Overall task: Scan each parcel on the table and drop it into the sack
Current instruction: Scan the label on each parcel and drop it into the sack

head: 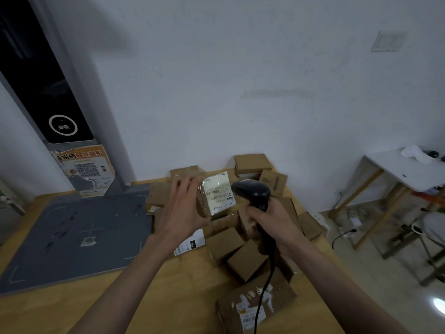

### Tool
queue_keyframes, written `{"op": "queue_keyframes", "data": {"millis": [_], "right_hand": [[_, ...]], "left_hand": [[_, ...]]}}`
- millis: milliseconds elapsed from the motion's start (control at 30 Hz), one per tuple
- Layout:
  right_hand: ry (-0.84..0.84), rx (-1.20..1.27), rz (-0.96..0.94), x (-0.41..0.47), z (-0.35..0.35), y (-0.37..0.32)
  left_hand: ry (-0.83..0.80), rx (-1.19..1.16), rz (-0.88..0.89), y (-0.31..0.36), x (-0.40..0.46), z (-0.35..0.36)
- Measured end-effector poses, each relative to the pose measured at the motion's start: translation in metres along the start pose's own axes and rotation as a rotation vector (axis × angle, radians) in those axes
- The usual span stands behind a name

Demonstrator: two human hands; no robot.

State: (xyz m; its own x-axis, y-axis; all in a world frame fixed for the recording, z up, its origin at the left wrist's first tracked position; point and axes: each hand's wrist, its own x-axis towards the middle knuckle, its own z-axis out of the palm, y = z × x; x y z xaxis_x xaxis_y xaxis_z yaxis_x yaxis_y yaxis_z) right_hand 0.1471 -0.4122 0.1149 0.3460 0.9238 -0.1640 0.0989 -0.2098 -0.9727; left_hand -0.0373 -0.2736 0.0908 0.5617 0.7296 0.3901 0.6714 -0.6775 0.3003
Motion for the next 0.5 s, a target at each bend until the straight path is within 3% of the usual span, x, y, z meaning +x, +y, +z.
{"op": "queue_keyframes", "data": {"millis": [167, 500], "right_hand": [[0.231, 0.081, 0.031, -0.014, -0.004, 0.012], [0.513, 0.047, 0.153, -0.106, 0.015, 0.055]], "left_hand": [[-0.103, -0.217, 0.109, 0.012, -0.012, -0.001], [-0.341, -0.330, 0.278, 0.051, -0.060, 0.015]]}}
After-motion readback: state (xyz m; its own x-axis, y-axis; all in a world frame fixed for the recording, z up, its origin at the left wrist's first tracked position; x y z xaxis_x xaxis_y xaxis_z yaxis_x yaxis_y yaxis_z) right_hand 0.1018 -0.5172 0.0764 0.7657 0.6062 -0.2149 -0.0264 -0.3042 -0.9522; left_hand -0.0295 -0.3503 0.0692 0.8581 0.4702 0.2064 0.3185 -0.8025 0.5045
